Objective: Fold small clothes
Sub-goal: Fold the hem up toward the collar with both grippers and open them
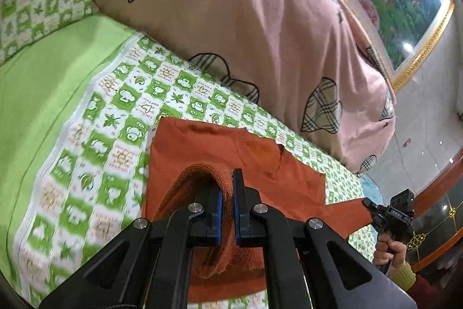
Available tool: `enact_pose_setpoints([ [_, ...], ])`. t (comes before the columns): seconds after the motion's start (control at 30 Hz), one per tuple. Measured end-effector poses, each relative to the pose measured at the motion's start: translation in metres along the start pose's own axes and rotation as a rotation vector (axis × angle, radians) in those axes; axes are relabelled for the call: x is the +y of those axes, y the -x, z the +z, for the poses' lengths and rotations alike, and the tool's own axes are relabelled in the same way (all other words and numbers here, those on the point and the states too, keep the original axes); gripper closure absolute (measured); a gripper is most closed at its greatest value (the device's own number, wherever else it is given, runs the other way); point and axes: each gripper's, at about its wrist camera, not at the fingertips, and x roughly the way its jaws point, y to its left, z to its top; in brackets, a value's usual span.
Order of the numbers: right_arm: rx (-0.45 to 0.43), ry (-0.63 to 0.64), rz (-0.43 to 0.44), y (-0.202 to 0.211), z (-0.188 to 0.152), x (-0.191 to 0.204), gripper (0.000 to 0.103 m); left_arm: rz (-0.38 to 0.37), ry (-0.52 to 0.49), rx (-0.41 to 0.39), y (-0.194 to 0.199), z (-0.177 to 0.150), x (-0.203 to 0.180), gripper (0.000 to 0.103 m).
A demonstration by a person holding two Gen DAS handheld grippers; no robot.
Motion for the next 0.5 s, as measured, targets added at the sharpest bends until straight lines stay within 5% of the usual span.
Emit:
enact_pose_setpoints([
  [0.5,0.087,-0.173,-0.178,-0.078,0.014,-0.084,0.093,0.137,0.064,0.163,-0.107,0.010,0.059,0.091],
])
